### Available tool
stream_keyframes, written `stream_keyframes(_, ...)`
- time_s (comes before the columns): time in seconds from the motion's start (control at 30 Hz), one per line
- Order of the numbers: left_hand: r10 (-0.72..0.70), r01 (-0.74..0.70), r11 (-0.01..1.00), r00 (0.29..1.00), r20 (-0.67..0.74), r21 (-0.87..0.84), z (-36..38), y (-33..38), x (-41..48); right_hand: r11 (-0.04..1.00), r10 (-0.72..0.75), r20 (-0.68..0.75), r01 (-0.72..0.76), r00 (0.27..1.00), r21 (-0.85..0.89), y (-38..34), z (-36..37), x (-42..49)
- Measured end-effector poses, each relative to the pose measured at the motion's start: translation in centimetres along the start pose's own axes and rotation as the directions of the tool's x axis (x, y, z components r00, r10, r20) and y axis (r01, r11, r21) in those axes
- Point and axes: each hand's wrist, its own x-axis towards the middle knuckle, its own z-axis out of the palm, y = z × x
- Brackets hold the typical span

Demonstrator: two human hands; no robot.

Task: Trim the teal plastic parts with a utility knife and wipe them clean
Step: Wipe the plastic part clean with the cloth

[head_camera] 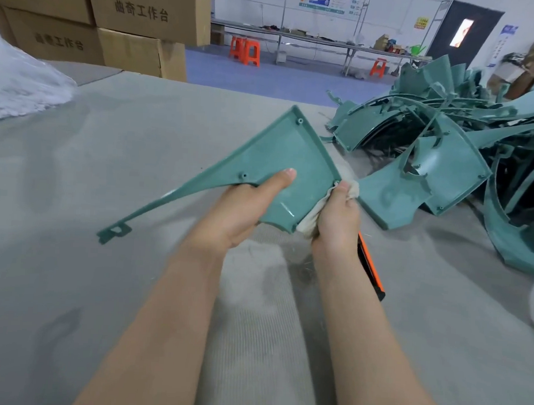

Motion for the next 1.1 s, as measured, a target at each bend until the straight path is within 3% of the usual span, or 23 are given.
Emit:
stream_keyframes(0.2, -0.077, 0.077, 0.997, 0.997, -0.006, -0.02, -2.7, 1.4, -0.1, 0.998, -0.045, -0.024, 0.045, 0.999, 0.031, -1.2, -1.2, 1.1)
stream_keyframes(0.3, -0.183, 0.181, 0.982, 0.982, 0.048, 0.058, -3.5, 1.6, -0.3, 0.985, -0.038, 0.22, 0.073, 0.975, -0.153, -2.1, -2.9, 0.7)
stream_keyframes(0.37, -0.241, 0.225, 0.966, 0.96, 0.14, 0.125, -3.6, 1.5, -0.7, 0.944, -0.045, 0.493, 0.198, 0.869, -0.263, -2.0, -3.1, -0.1)
stream_keyframes(0.43, -0.252, 0.221, 0.964, 0.938, 0.239, 0.149, -3.6, 1.4, -1.1, 0.859, -0.111, 0.626, 0.392, 0.772, -0.331, -1.7, -2.6, -0.6)
stream_keyframes(0.53, -0.223, 0.187, 0.973, 0.913, 0.341, 0.136, -3.6, 1.7, -1.5, 0.716, -0.285, 0.517, 0.538, 0.807, -0.445, -1.8, -1.7, -0.7)
stream_keyframes(0.63, -0.233, 0.185, 0.969, 0.902, 0.363, 0.164, -3.5, 1.4, -1.4, 0.678, -0.302, 0.445, 0.518, 0.843, -0.521, -1.6, -1.5, -0.6)
stream_keyframes(0.73, -0.242, 0.219, 0.97, 0.907, 0.346, 0.105, -3.6, 1.4, -0.9, 0.751, -0.284, 0.348, 0.433, 0.893, -0.499, -1.5, -1.8, -0.3)
stream_keyframes(0.8, -0.186, 0.214, 0.977, 0.895, 0.405, -0.024, -3.7, 2.0, -0.7, 0.854, -0.269, 0.182, 0.322, 0.946, -0.409, -1.6, -1.9, 0.0)
stream_keyframes(0.9, -0.062, 0.148, 0.978, 0.876, 0.479, -0.144, -2.4, 1.8, -0.8, 0.997, -0.071, -0.002, 0.071, 0.998, -0.008, -1.9, -1.3, 0.0)
stream_keyframes(0.93, -0.049, 0.095, 0.992, 0.899, 0.435, -0.085, -1.2, 1.2, -0.9, 0.994, -0.041, -0.001, 0.04, 0.999, 0.1, -1.8, -0.9, 0.0)
stream_keyframes(1.0, 0.009, -0.038, 0.993, 0.966, 0.258, 0.107, 1.4, -0.2, -0.9, 0.991, -0.068, 0.024, 0.065, 0.997, 0.119, -1.1, -0.1, -0.2)
stream_keyframes(1.1, 0.127, -0.119, 0.985, 0.99, -0.057, 0.127, 2.1, -0.8, -0.5, 0.963, -0.205, 0.025, 0.206, 0.979, -0.177, -0.6, 0.1, -0.1)
